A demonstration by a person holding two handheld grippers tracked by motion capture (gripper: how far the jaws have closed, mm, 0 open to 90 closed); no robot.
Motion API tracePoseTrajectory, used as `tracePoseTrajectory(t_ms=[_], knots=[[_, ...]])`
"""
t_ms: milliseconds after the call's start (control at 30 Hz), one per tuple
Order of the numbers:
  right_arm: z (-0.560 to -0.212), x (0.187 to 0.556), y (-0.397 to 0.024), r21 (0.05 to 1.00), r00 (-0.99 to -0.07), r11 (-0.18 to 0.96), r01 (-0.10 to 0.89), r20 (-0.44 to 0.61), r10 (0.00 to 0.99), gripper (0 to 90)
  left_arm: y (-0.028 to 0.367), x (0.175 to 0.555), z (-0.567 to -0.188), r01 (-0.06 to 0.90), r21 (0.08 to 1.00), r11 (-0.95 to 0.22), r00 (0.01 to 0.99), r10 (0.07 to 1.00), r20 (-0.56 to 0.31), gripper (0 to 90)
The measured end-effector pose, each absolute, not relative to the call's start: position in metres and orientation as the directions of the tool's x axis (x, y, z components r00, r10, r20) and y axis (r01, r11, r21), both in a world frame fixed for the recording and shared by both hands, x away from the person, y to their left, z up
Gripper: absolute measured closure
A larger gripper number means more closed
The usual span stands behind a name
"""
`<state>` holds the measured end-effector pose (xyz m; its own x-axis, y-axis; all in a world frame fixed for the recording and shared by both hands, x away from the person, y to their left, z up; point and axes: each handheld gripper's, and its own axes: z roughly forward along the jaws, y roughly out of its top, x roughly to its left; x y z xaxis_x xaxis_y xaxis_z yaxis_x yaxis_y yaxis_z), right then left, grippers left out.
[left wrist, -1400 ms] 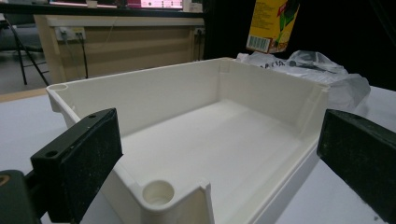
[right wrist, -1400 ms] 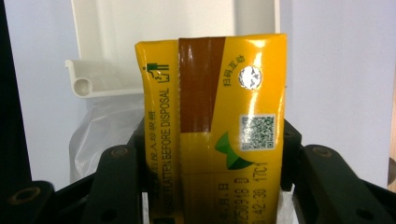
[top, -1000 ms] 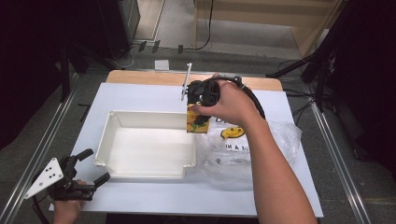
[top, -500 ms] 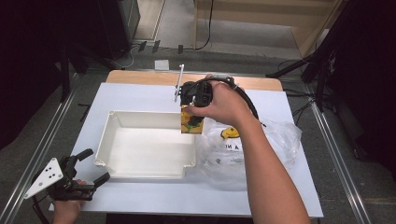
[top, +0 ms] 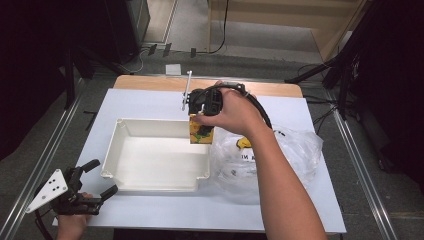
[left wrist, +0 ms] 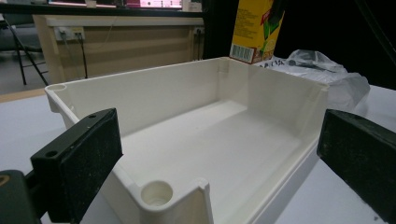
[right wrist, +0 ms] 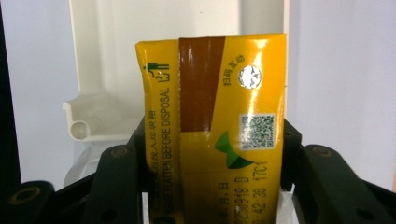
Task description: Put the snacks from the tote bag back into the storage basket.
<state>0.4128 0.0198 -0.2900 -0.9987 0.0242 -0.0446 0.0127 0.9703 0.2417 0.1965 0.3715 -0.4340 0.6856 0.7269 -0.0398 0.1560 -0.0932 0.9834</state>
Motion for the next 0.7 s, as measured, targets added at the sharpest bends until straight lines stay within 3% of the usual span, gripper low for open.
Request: tracePoseTrajectory(t_ms=[700], knots=[[-0.299,0.413,0.033,0.236,-0.999,0.972,0.005,-0.036,0.014,52.4,0.372,0.197,-0.434,0.156,0.984,-0.087,0.687,0.725,-0.045,0.6]])
